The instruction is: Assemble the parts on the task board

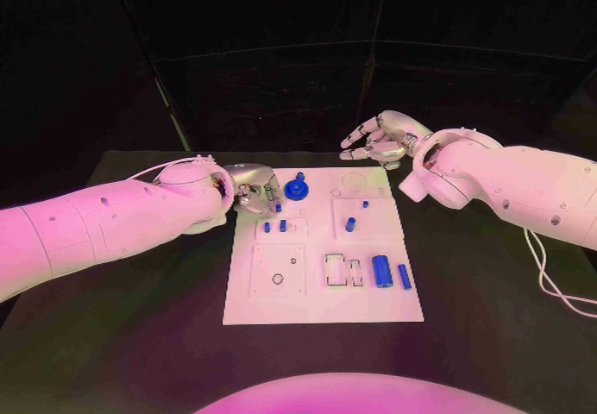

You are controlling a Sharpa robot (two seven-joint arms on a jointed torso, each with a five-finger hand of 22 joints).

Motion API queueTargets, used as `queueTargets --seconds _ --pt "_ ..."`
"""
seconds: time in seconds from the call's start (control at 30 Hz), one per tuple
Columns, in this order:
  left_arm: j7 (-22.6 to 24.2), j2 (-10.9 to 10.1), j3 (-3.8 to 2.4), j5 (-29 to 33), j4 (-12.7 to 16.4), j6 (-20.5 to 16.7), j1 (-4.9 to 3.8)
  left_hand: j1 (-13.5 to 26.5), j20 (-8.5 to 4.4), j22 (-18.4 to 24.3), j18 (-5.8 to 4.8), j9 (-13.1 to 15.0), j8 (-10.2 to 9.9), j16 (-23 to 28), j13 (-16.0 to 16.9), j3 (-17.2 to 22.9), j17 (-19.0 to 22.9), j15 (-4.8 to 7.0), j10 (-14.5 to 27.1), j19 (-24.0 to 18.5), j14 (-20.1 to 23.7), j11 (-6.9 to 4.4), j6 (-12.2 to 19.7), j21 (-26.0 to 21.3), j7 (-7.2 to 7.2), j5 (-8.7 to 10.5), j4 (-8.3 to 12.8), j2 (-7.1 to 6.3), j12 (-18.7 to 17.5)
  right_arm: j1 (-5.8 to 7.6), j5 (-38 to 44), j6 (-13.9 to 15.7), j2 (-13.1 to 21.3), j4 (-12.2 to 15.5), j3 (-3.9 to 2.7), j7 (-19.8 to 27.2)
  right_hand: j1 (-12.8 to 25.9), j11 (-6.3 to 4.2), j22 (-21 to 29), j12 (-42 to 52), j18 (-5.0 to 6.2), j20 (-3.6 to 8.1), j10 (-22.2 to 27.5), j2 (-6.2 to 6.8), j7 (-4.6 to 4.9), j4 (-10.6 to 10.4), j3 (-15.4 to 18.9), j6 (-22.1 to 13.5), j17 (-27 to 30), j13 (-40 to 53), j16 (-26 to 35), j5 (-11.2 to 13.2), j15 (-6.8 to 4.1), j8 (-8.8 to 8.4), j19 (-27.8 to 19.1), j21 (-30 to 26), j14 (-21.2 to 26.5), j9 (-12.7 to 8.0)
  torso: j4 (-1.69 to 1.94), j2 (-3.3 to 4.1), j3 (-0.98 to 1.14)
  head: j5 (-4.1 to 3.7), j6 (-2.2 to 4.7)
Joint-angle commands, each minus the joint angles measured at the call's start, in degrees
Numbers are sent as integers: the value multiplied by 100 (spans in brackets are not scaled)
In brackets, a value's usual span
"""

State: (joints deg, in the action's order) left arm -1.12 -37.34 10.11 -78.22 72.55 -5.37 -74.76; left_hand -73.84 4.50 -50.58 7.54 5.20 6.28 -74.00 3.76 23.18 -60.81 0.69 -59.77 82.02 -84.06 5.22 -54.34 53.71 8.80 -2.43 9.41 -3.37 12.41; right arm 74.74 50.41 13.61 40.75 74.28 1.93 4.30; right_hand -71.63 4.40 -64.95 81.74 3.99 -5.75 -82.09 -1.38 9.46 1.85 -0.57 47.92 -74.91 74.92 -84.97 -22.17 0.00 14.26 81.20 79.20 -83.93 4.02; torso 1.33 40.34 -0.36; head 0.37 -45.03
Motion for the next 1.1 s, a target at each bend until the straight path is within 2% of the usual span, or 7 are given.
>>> queueTargets --seconds 0.03,0.23,0.47,0.5,0.73,0.83,1.1 --pt "-92 -41 -28 98 -19 3 -7 21 30 21 2 -12 -44 38 -6 40 16 -44 75 -6 -63 4 38 -53 9 -29 8 -52 -40 11 2 27 14 -23 -3 89 -20 -11 102 -79 84 20 94 -61 -8 -22 1 4 -438 349 61 -38 -33 59 -66 -83 -369 1 5 -3 -2 -8 10" --pt "-190 -183 -217 439 -105 65 -30 21 39 36 5 -21 -38 53 -4 54 45 -56 113 -11 -55 20 19 -72 23 -29 -5 -47 -63 11 12 29 48 -46 -3 121 -91 -77 1107 -1341 253 65 1141 -69 -68 5 -73 114 352 -1076 602 -57 -102 201 -452 -657 -164 -3 -5 -8 3 -10 46" --pt "-68 -549 -314 1578 42 -309 -126 -61 48 -24 3 26 144 24 55 188 14 -52 -152 3 -62 7 -329 -24 54 -31 -19 91 73 11 517 -67 201 25 -2 47 -366 -122 1347 -4329 274 127 2503 3 -104 218 -518 366 836 -3856 984 29 -154 86 -431 -863 -130 -29 2 -9 1 -64 138" --pt "-39 -601 -316 1763 98 -354 -131 -55 48 -26 3 33 174 24 65 191 20 -50 -203 3 -61 2 -383 -24 57 -31 -23 87 103 11 637 -99 234 63 -2 29 -339 -100 1358 -4878 268 108 2160 36 -60 257 -740 451 895 -4419 1031 151 -88 -44 -399 -883 -146 -52 2 -10 -1 -97 166" --pt "548 -997 -310 3749 687 -965 -134 29 41 298 73 15 216 281 115 149 448 -19 -410 -124 66 -50 -464 -363 20 -30 -80 41 249 -1 2197 -291 514 444 12 -292 -489 -77 1457 -5800 283 85 2224 232 -129 540 -1223 878 1145 -5246 1219 278 -114 -159 -410 -973 -108 -19 -1 -18 -16 -245 255" --pt "913 -1108 -300 4541 896 -1231 -107 30 40 865 176 -9 222 676 127 146 1035 -16 -389 -356 287 -51 -475 -958 16 -31 -106 50 290 -41 2875 -260 584 540 20 -466 -414 -68 1472 -6152 289 81 2115 329 -127 577 -1395 1007 1174 -5615 1244 361 -94 -282 -394 -995 -116 -30 4 -33 -8 -300 296" --pt "1877 -1269 -259 6213 1307 -1232 -33 -1 55 1474 276 -49 220 1075 143 153 1595 -33 -329 -644 559 -41 -465 -1627 23 -30 -127 83 346 -264 4094 -109 627 677 32 -718 -217 -26 1462 -6535 279 48 1985 553 -118 540 -1474 1069 1151 -6038 1226 791 -70 -506 -359 -1004 -137 -29 14 -75 -20 -328 310"
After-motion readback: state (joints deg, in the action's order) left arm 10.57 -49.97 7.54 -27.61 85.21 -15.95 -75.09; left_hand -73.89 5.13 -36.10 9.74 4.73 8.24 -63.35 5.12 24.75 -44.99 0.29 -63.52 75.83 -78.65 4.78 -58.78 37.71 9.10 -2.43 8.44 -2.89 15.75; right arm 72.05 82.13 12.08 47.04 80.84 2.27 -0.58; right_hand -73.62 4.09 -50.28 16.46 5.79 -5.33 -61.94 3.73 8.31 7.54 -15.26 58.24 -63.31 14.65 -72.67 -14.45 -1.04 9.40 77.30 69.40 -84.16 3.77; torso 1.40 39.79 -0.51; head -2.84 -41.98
